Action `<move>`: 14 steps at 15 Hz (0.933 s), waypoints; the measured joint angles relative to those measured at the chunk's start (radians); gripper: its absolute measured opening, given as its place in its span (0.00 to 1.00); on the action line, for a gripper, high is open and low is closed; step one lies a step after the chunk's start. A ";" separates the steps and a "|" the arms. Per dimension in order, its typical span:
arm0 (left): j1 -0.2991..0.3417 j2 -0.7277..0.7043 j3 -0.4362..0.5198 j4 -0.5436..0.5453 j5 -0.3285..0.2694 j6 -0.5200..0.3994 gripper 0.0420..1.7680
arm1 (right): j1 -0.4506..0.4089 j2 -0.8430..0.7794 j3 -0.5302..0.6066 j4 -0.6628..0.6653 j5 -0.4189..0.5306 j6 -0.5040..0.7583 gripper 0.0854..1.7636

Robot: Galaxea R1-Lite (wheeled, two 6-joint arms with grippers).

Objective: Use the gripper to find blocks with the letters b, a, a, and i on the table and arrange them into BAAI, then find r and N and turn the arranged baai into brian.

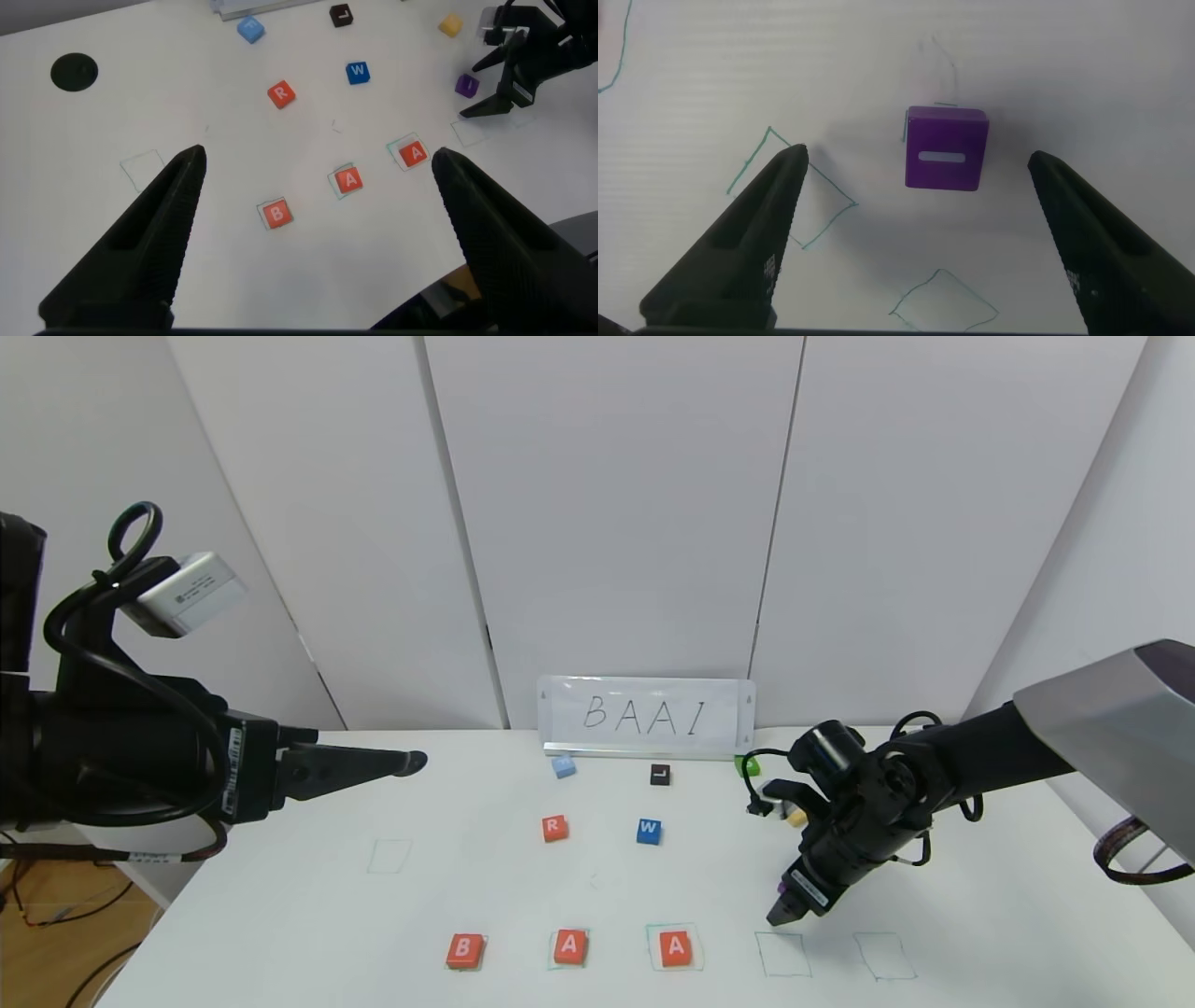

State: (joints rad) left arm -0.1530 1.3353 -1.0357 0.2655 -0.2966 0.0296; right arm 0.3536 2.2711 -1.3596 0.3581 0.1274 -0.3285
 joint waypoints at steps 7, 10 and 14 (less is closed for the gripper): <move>0.000 -0.001 0.002 0.000 0.000 0.007 0.97 | 0.003 0.008 -0.004 -0.019 0.001 0.004 0.63; 0.000 -0.005 0.002 0.000 0.000 0.007 0.97 | 0.009 0.007 0.001 -0.018 0.000 0.005 0.43; 0.000 -0.009 0.002 0.000 0.000 0.008 0.97 | 0.020 -0.004 0.010 -0.012 -0.001 0.007 0.26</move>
State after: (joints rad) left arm -0.1530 1.3264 -1.0338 0.2651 -0.2970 0.0372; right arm 0.3736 2.2668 -1.3494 0.3462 0.1260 -0.3219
